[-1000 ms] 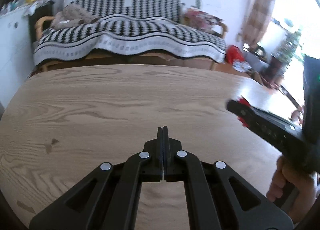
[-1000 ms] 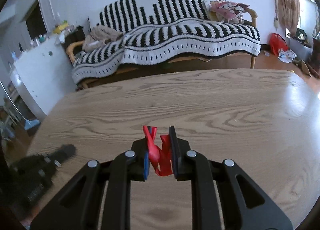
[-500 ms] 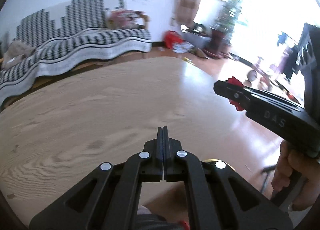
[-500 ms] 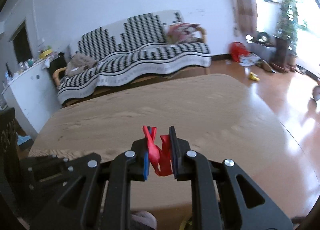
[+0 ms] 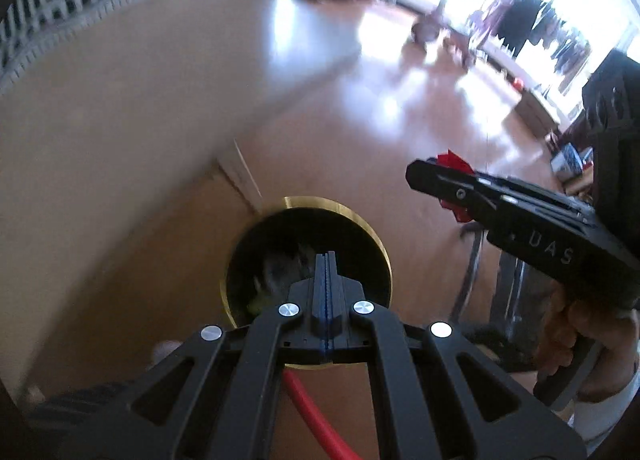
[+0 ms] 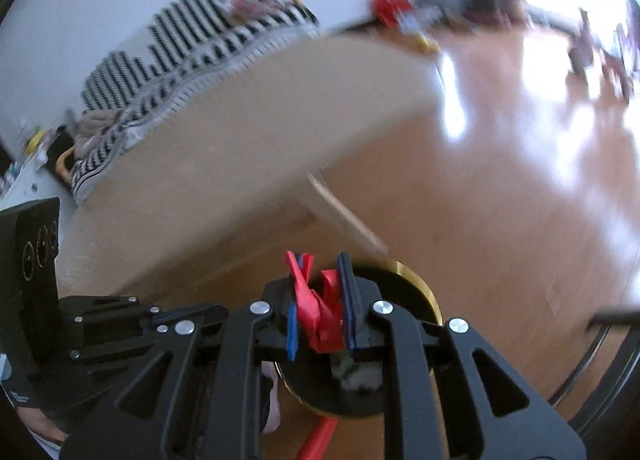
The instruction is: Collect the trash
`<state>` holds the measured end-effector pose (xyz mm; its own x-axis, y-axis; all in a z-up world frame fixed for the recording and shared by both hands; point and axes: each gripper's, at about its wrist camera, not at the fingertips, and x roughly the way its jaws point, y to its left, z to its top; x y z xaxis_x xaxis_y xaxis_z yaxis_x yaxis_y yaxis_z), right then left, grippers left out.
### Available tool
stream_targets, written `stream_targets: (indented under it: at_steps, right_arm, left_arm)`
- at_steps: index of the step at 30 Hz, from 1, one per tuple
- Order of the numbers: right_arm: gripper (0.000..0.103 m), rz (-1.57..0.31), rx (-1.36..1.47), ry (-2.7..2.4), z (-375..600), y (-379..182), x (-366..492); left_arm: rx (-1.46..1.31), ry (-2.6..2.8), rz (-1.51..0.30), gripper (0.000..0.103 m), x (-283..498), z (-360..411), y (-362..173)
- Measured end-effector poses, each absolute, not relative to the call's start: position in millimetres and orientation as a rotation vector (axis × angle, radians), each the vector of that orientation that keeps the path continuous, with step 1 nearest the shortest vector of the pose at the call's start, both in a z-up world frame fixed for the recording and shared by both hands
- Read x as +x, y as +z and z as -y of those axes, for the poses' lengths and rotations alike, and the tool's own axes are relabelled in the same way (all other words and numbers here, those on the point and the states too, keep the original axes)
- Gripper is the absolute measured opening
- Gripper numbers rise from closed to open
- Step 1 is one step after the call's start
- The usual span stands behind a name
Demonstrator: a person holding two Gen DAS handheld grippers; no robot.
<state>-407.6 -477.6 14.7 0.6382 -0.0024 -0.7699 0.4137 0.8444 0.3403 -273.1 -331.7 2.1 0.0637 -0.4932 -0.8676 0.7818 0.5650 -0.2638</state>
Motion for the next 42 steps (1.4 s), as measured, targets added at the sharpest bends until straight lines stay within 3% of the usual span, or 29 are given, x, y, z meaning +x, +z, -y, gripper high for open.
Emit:
stream_targets:
  at_steps: [5,16,17,18,20,21,22,34,42]
  right_arm:
    - [0.017,-0.984,0.648,-0.271,487,-57,-414]
    - [0.020,-1.065,0.710,-0.268,492,-83,-382]
    - [0.036,-1.067,0.704,-0.274,498,-84,-378]
    - [0.064,-1.069,0.676,-0.291,497,-82,-376]
    - [0.096,-1.047,0.657,-0.308,502,-77,-374]
    - [0.096,-1.030,0.663,-0.318,505,-74,-375]
    - [0.096,-1.012,0.666,-0.352,510,-68,-378]
    - [0.096,-0.873,0.690,-0.463,528,-24,-395]
    - [0.096,-0.748,0.535,-0.335,474,43,-299]
  left_arm:
    - [0.363,-0.978,-1.288,0.000,-274,349,-63]
    - [0.375,-0.991,-1.336,0.000,-272,354,-96]
    - [0.374,-0.988,-1.331,0.000,-271,355,-96]
    - [0.371,-0.977,-1.326,0.001,-270,353,-95]
    - [0.347,-0.950,-1.360,0.034,-266,348,-94]
    - [0.329,-0.949,-1.368,0.089,-266,346,-93]
    - [0.289,-0.951,-1.343,0.096,-265,343,-86]
    - [0.211,-0.973,-1.084,0.097,-246,306,19]
    - [0.110,-0.688,-0.875,0.097,-145,198,100]
